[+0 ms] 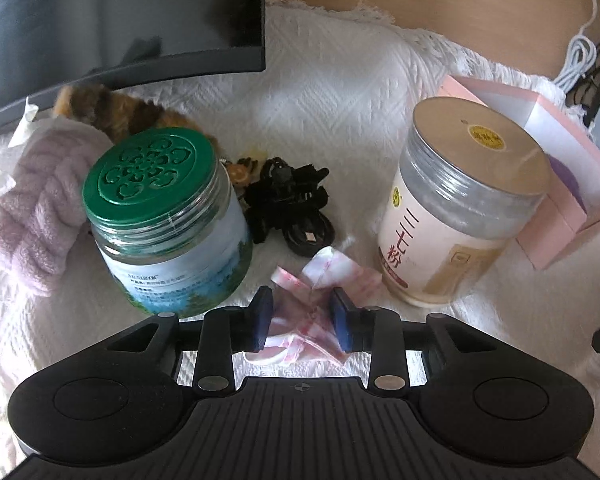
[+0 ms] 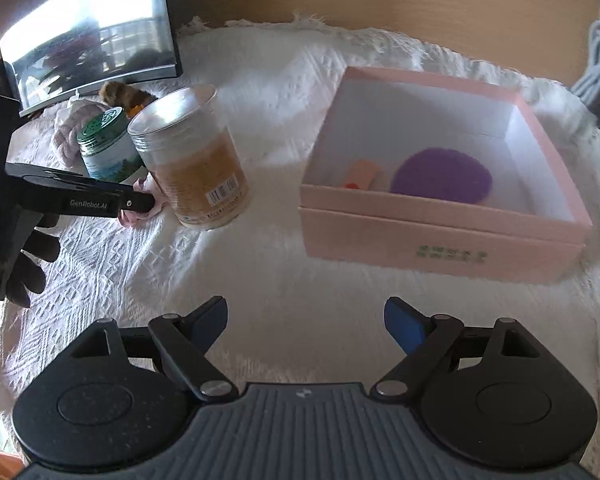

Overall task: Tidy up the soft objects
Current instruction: 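Grasp the pink baby sock with the left tool while the right tool grasps the black claw clip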

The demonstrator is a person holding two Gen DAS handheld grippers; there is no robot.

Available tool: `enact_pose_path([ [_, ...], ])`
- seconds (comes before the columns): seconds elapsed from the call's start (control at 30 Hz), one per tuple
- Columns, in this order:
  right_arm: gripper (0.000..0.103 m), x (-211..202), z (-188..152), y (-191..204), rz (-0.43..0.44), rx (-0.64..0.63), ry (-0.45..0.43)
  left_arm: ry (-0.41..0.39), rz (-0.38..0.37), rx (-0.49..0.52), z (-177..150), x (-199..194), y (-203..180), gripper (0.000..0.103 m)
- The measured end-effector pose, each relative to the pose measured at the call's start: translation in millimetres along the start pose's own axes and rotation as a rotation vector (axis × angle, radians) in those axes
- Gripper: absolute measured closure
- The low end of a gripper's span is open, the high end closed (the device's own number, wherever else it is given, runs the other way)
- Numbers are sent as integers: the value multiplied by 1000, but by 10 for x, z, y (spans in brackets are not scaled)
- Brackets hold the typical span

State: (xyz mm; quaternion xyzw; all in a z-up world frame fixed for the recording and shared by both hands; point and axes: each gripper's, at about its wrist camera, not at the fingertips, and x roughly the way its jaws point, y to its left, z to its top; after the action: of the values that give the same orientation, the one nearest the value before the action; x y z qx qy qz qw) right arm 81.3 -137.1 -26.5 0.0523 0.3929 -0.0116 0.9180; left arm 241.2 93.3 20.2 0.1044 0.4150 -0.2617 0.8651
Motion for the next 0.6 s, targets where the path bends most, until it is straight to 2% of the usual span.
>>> enact_pose_path([
  [0.17, 16, -72, -61, -1, -77, -27, -7, 4, 18, -10, 5, -1, -19, 67],
  [0.27, 16, -151, -95, -18, -87, -46, -14, -16, 37, -23, -31, -14, -52, 67],
  [0.37, 16, -204, -121, -57, -82, -41, -20, -41, 41, -25, -110, -55, -84, 77],
  [0.43, 16, -221, -145, -78, -82, -35, -19, -28, 31, -18, -121, -83, -105, 85],
  [0.5, 16, -237, -163, -90, -76, -33, -19, -22, 14, -22, -138, -110, -112, 90],
  [0.6, 16, -294, -159, -81, -63, -46, -32, -35, -3, -49, -204, -161, -108, 91],
])
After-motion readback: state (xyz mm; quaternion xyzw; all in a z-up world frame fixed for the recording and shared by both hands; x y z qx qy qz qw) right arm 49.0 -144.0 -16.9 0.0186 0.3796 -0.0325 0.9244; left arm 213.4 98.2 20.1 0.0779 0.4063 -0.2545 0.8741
